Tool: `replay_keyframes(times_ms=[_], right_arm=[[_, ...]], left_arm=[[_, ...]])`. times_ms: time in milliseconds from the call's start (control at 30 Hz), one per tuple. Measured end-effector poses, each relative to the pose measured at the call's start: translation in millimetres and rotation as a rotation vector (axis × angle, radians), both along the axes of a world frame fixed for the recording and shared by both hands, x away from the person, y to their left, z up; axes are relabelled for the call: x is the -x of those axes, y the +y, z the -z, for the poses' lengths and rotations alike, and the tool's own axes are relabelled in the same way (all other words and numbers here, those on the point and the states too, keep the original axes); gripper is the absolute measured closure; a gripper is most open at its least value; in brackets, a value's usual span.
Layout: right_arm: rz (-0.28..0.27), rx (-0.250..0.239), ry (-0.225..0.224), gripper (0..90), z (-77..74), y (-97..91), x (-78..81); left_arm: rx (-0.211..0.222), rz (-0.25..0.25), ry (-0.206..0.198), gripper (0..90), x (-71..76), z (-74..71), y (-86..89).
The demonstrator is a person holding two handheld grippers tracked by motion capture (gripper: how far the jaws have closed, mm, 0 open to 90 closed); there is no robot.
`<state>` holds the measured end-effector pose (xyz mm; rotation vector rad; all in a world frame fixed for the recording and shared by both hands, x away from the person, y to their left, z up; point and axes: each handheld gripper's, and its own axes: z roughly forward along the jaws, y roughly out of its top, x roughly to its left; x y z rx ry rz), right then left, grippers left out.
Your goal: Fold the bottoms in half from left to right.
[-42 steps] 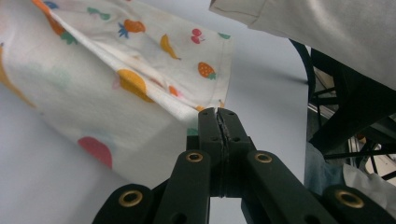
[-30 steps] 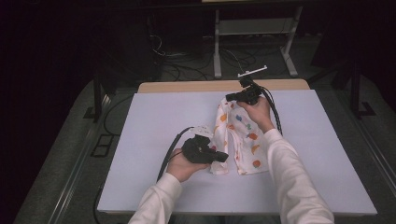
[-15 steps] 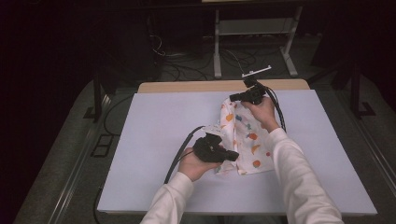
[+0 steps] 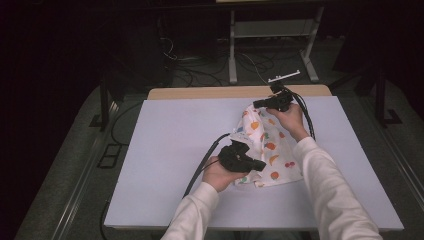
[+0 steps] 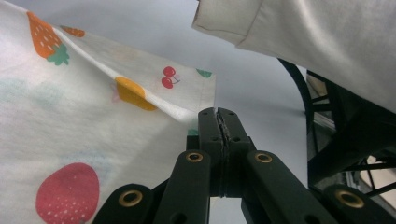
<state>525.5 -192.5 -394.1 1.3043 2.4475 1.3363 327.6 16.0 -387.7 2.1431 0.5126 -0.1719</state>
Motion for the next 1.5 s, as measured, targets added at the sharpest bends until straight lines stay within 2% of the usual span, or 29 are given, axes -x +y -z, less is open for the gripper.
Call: replay_keyframes(times_ms=[100,400,600,733,833,1067,1233,1500], right_arm=[[-0.006,0.02,-0.002,88.1,2.0,-3.2,-1.2],[-0.008,0.039,-0.003,88.1,6.5,-12.3,-3.6],[-0.02,0.04,-0.001,88.1,12.6,-15.5,-5.2],[-0.019,0.04,-0.003,88.1,16.1,-17.6,-7.5],[-0.022,0.057,-0.01,88.1,17.9,-18.0,-8.3],[-0.015,0.084,-0.012,88.0,19.8,-22.4,-8.7],[-0.013,0.1,-0.01,88.0,19.4,-25.0,-7.4],[-0.013,0.099,-0.017,88.0,19.0,-29.6,-7.8]], left_arm=[[-0.001,0.0,0.001,88.9,0.2,3.0,-7.6],[-0.014,-0.002,0.022,88.9,-4.6,15.6,-32.3],[-0.011,-0.023,0.025,88.9,-9.0,21.9,-41.7],[0.009,-0.036,0.037,88.9,-11.9,26.1,-47.1],[0.006,-0.038,0.042,88.9,-13.1,28.3,-51.8],[-0.002,-0.046,0.077,88.9,-15.0,33.8,-65.2],[-0.02,-0.043,0.088,88.8,-16.0,39.5,-76.8],[-0.005,-0.055,0.112,88.8,-20.5,41.6,-91.4]])
